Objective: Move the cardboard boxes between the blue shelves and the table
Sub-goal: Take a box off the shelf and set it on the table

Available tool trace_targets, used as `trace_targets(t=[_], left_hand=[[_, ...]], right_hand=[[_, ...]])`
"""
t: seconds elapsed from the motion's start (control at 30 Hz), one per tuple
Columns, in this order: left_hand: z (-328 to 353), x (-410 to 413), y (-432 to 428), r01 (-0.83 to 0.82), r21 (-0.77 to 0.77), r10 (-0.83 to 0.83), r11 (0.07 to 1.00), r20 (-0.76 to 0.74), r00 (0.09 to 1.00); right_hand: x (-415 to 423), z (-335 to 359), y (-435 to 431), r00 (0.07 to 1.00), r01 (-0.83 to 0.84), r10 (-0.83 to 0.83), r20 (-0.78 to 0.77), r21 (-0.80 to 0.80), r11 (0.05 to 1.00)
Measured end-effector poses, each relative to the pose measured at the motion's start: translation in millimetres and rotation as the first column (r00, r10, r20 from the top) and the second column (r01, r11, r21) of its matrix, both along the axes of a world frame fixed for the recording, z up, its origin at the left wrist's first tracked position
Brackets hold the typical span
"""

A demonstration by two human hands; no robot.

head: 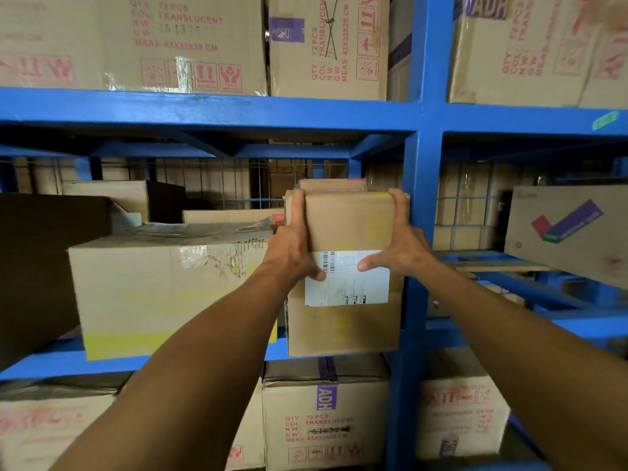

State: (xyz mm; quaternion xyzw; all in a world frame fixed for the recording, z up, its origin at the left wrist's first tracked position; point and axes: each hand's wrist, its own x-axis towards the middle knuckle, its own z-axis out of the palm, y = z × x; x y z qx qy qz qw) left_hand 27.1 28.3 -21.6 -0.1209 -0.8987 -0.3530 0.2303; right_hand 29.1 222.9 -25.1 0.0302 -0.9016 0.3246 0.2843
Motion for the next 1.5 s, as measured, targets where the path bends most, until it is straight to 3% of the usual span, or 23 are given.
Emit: trace_targets(t=[0.43, 0.63, 0.77, 0.97, 1.17, 1.37, 1.5], left_hand=[[2, 48, -78, 0.202, -0.019, -0.203, 0.979, -0.023, 0.979], [-13, 80, -135, 0.455, -0.039, -0.457, 0.890, -0.093, 0.885], [-14, 100, -152, 0.526, -0.100, -0.535, 0.844, -0.116, 0.837], [-14, 131, -136, 0.568, -0.142, -0.582, 0.810, -0.087, 0.808], [-15, 160, -94, 0.694, -0.122, -0.703, 0.710, -0.052, 0.710], [-14, 200, -15, 0.805, -0.151, -0.816, 0.574, -0.028, 0.577], [-15, 237, 35, 0.864, -0.193, -0.885, 0.465, -0.061, 0.462]], right_hand=[[102, 4, -85, 0.979, 0.201, -0.201, -0.029, 0.003, 0.980], [166, -11, -147, 0.940, 0.333, -0.336, -0.057, -0.046, 0.942], [210, -16, -175, 0.905, 0.414, -0.418, -0.073, -0.073, 0.908], [273, -10, -185, 0.804, 0.592, -0.592, -0.055, -0.015, 0.806], [320, -4, -163, 0.684, 0.730, -0.730, -0.020, 0.007, 0.684], [374, -18, -116, 0.534, 0.842, -0.844, -0.042, -0.061, 0.536], [422, -27, -89, 0.382, 0.918, -0.922, -0.064, -0.086, 0.386]])
